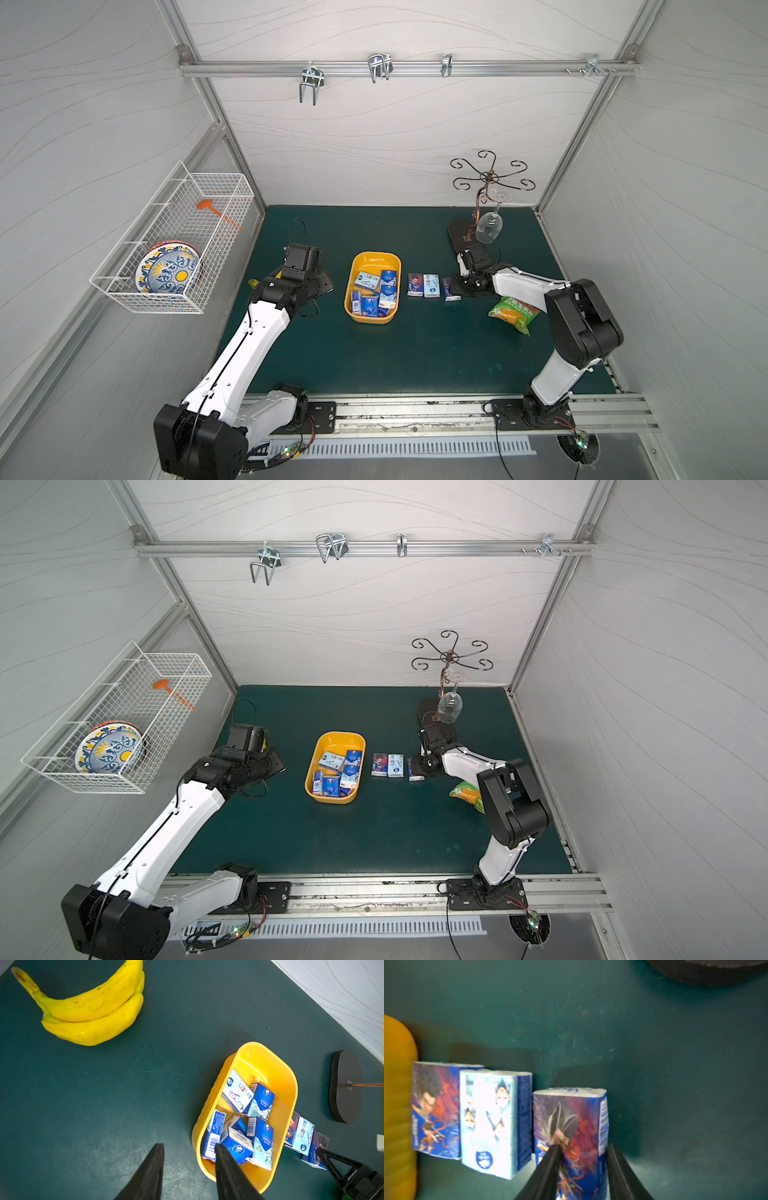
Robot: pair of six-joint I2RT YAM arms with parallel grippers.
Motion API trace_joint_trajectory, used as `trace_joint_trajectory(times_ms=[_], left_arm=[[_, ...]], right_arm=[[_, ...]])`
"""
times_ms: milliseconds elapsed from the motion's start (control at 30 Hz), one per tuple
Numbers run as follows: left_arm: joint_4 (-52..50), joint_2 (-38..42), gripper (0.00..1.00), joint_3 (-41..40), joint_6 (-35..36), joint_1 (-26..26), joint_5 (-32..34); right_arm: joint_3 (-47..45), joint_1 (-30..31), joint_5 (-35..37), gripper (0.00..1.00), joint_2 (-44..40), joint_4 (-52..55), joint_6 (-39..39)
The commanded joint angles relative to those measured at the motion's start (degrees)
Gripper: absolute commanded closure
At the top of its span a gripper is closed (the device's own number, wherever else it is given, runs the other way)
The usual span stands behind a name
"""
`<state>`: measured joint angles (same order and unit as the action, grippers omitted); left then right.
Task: Take the pocket tissues out of the storage box
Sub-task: Place the pocket tissues at the center of the board.
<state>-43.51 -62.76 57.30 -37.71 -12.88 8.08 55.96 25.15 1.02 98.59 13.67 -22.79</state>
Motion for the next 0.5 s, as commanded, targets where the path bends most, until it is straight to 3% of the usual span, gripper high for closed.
trace_joint_trajectory(times_ms=[0,467], left_arm=[[1.93,0.76,0.56,0.03,0.19,-0.15,-0.17],[1.58,1.35,0.56,-0.34,0.38,-0.12,0.36]], right_arm=[[-1.03,0.08,-0.19,0.61,2.76,-0.08,-1.91],[0.98,1.26,-0.36,0.62,5.1,-1.0,-3.99]])
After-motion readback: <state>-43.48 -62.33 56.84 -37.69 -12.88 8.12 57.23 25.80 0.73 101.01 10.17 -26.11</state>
